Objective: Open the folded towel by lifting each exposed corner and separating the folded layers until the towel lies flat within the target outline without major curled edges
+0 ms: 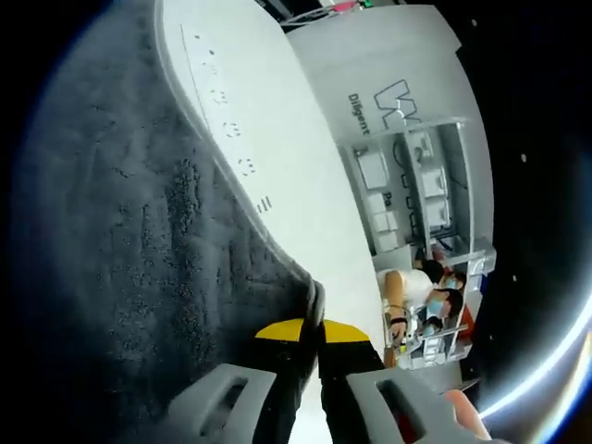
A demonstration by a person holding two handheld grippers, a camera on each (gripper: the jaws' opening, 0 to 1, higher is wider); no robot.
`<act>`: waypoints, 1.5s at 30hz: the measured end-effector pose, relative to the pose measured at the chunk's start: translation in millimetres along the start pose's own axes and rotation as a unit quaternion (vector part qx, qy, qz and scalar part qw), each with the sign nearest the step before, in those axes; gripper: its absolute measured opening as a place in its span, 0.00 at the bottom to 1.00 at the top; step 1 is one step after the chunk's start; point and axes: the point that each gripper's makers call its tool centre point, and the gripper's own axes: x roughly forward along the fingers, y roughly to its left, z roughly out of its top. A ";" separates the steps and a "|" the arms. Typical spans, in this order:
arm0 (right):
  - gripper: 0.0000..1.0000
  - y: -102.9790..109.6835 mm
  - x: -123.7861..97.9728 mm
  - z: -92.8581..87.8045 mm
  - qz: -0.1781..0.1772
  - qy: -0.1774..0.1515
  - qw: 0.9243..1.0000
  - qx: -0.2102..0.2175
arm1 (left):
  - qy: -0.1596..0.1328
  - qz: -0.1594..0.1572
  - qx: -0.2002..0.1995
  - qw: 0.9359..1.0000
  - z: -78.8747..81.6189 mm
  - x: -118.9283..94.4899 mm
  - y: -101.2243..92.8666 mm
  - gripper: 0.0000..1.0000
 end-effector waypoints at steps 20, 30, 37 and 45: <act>0.26 -20.9 -16.2 -12.2 0.009 0.006 0.986 0.164 | 0.002 0.006 -0.005 1.000 3.6 -6.3 4.6 0.99; 0.25 -45.7 -66.0 -11.9 0.008 -0.067 0.959 0.274 | -0.006 0.009 0.003 1.000 10.2 -12.8 0.2 0.99; 0.29 -46.4 -116.7 -13.3 0.026 -0.122 0.950 0.285 | -0.008 0.010 0.006 1.000 12.2 -14.4 -2.1 0.99; 0.34 -50.4 -186.9 7.9 0.061 -0.208 0.919 0.329 | -0.009 0.008 0.008 1.000 16.0 -12.7 -5.0 0.99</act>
